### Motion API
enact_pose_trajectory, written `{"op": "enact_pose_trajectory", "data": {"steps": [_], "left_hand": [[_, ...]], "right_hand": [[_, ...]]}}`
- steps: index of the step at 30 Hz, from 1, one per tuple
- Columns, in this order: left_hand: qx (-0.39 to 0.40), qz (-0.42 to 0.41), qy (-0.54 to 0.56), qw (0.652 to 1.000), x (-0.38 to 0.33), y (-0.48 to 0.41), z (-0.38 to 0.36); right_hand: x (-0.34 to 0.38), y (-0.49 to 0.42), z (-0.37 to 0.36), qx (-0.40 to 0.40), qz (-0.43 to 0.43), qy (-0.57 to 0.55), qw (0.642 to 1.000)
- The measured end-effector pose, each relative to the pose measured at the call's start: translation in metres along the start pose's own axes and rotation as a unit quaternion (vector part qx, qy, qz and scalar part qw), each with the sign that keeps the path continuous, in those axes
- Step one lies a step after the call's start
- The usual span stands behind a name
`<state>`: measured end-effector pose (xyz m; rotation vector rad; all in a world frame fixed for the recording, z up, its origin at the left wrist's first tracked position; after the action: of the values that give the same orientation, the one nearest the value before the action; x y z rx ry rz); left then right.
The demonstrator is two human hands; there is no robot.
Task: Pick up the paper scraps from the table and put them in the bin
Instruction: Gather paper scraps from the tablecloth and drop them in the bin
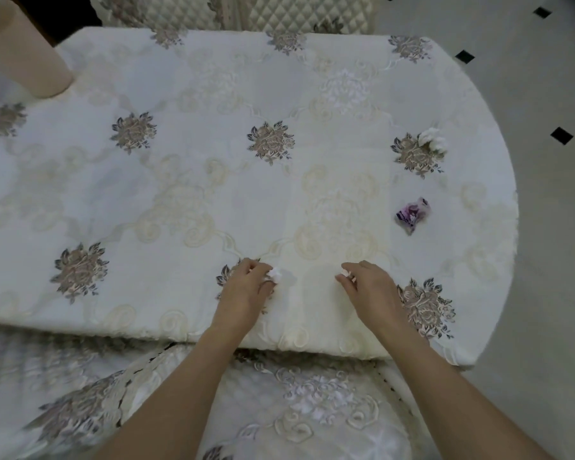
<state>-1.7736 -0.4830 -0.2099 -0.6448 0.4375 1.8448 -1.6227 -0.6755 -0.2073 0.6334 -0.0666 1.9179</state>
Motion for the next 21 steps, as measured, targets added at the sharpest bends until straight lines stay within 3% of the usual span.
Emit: {"op": "enact_pose_trajectory", "data": {"steps": [11,21], "left_hand": [[-0.119,0.015,0.003,0.993,-0.021,0.016,0.089],[-0.279,0.043,-0.059,0.958,-0.031,0.061,0.162]], "right_hand": [[0.092,0.005,0.058,-0.033,0.034,-0.055,0.997],[0.174,0.021,0.073,-0.018,0.165,-0.048,0.985]]}}
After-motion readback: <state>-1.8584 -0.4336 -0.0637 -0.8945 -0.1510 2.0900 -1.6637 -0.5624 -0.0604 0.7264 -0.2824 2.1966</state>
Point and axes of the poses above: each hand's wrist, its own y-axis away from the middle knuckle, its own z-axis out of the back of the hand, x = y × z, the point moved 1 cm from there along -y, towards the middle knuckle, and after that the axes turned 15 degrees about -z, right-handed, at the moved point
